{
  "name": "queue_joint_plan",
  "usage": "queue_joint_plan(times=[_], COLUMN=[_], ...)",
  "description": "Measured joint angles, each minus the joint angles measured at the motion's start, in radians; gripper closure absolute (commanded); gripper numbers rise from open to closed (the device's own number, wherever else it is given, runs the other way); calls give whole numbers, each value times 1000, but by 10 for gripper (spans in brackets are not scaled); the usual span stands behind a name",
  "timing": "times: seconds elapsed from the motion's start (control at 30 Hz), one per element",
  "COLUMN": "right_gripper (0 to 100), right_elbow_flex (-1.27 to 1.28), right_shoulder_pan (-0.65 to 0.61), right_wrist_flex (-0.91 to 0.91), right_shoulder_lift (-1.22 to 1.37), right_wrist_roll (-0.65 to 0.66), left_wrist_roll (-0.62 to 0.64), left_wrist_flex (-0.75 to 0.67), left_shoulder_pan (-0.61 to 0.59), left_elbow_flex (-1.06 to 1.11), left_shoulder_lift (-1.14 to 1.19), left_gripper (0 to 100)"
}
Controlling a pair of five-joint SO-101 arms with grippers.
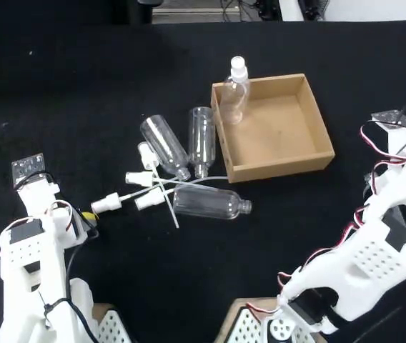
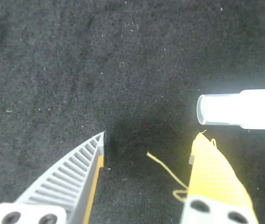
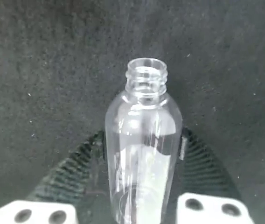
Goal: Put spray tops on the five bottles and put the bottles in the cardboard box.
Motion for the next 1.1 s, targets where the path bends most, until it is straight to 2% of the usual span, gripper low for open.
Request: queue_joint_plan(times=[0.83, 0.9, 0.97, 1.0, 1.03, 1.1], right_gripper=[802, 845, 965, 994, 966, 975], right_elbow_flex=[-2, -2, -2, -2, -2, -2], right_shoulder_pan=[0, 0, 0, 0, 0, 0], right_wrist_flex=[-46, -46, -48, -49, -49, -48], right_shoulder_lift=[81, 81, 81, 81, 81, 81], right_wrist_roll=[0, 0, 0, 0, 0, 0], left_wrist_roll=[0, 0, 0, 0, 0, 0], left_wrist_flex=[0, 0, 0, 0, 0, 0], left_shoulder_pan=[0, 0, 0, 0, 0, 0], left_elbow_flex=[0, 0, 0, 0, 0, 0], left_shoulder_lift=[0, 0, 0, 0, 0, 0], left_gripper=[708, 708, 708, 708, 708, 708])
